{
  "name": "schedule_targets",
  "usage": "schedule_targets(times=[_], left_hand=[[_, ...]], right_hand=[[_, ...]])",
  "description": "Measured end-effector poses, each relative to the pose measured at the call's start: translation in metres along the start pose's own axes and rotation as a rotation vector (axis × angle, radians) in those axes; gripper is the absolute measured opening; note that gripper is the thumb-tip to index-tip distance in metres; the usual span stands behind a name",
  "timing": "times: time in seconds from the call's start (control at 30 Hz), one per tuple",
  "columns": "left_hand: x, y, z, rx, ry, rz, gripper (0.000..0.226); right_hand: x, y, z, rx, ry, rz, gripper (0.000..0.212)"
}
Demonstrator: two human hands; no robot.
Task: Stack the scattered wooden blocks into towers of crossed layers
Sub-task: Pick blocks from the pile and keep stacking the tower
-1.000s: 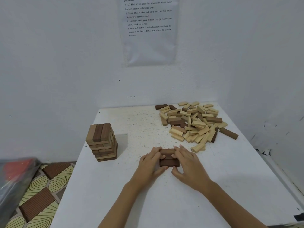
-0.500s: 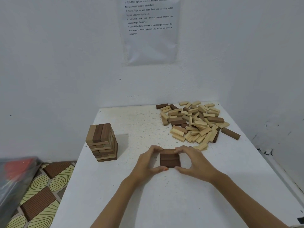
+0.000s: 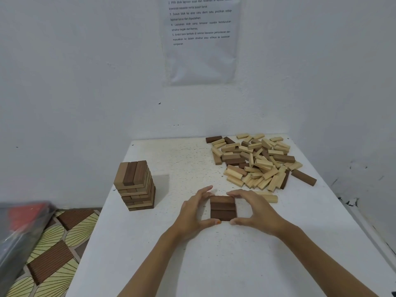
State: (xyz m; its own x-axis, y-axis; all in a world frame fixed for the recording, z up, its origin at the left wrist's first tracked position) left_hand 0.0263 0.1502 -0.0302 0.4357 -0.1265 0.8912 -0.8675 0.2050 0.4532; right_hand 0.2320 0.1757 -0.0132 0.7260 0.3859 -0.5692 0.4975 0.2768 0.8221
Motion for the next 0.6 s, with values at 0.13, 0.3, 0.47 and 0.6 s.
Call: schedule_targets(times=[0.13,0.3,0.47,0.6], left_hand=[[0.005,0.002,0.002,0.035,0.005,0.023,0.085],[0.011,-0.001,0.013,0.041,0.001,0.021,0.082],[0.022,0.008,0.027,0.131,-0.014,0.120,0.081],[0.046,0.029,0.039,0.224,-0.057,0.178,0.079]], right_hand=[[0.000,-0.002,0.004,0.046,-0.006,-0.041,0.061],[-0.003,-0.003,0.007,0.070,-0.020,-0.119,0.061],[-0.012,0.002,0.012,0.052,-0.079,-0.263,0.060],[-0.040,0.013,0.005,0.080,-0.020,-0.401,0.051]])
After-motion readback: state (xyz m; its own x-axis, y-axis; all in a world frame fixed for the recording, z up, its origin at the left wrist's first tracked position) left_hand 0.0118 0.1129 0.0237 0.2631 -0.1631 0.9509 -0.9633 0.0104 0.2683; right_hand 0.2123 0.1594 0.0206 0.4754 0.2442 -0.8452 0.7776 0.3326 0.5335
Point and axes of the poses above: each hand's wrist, its own z-axis away from the middle knuckle, its own y-axis out of the back of the hand, x = y × z, the point moved 4 cm from there along -z, towards the middle knuckle, and after that the axes turned 7 degrees about z, right-handed, at the moved point
